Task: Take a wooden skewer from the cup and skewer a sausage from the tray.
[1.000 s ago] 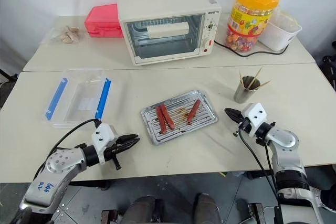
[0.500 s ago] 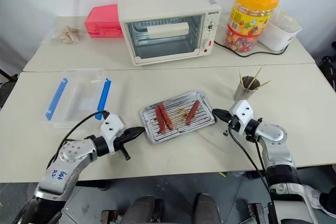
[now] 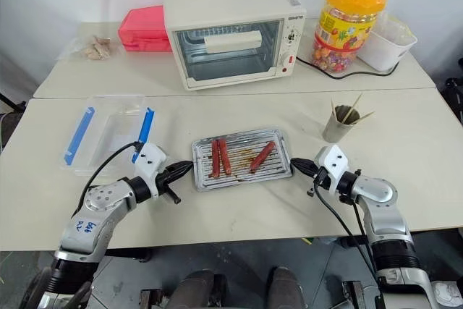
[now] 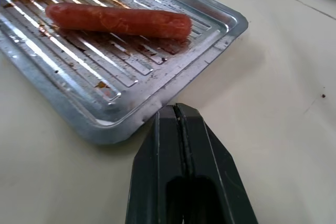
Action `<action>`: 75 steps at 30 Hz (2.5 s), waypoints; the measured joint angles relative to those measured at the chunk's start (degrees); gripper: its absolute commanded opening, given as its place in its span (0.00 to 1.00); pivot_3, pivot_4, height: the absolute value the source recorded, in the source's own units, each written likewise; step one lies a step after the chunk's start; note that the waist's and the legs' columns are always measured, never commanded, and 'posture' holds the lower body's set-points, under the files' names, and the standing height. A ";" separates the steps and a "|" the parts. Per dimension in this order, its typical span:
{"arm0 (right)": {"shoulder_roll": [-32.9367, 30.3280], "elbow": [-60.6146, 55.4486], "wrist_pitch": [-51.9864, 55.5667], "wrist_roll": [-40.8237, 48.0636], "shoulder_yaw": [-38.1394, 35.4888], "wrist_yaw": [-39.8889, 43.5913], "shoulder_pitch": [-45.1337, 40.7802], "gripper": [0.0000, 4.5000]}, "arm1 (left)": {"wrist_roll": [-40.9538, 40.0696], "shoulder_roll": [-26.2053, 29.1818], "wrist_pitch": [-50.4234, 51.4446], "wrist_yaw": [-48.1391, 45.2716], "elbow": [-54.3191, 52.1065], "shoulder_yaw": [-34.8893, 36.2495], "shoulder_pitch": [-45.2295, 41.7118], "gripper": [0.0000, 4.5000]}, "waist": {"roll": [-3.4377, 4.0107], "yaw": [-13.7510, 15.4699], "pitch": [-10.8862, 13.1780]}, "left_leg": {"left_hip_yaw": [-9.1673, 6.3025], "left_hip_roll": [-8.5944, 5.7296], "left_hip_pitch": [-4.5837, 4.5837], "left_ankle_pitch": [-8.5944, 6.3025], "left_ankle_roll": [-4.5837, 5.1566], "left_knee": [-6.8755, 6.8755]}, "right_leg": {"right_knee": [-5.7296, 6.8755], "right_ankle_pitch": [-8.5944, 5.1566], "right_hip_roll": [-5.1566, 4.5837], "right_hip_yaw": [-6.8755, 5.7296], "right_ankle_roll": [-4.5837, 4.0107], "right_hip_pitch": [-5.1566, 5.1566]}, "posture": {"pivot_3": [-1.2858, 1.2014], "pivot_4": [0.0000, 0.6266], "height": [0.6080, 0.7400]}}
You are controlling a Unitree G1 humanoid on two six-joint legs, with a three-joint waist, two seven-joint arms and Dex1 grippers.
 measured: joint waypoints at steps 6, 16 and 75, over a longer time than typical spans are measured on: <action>-1.34 -3.87 1.99 0.76 -0.24 -0.01 2.85 0.00 | -1.16 -0.58 2.47 0.90 -1.84 1.39 1.03 0.01 | 0.00 -0.05 0.00 | -0.01 0.01 0.00 0.00 0.00 -0.02 | 0.00 0.00 0.00 0.00 0.00 -0.01 | 0.52 0.24 1.00; -4.33 -10.48 -0.67 6.35 -3.83 5.55 13.05 0.00 | -7.88 2.57 -1.04 -5.79 -12.49 9.77 18.61 0.01 | -0.01 0.08 0.01 | 0.03 0.03 -0.04 -0.01 -0.01 -0.03 | -0.33 0.00 0.01 0.06 0.00 0.07 | 0.52 0.24 1.00; -1.07 -18.41 0.33 9.50 0.00 5.74 15.73 0.00 | -12.62 -1.41 -15.42 15.14 13.22 33.08 13.90 0.78 | -0.17 1.22 -0.09 | -0.09 0.01 0.10 -0.05 -0.01 -0.04 | -0.45 0.02 0.02 -0.12 0.03 0.30 | 0.52 0.24 1.00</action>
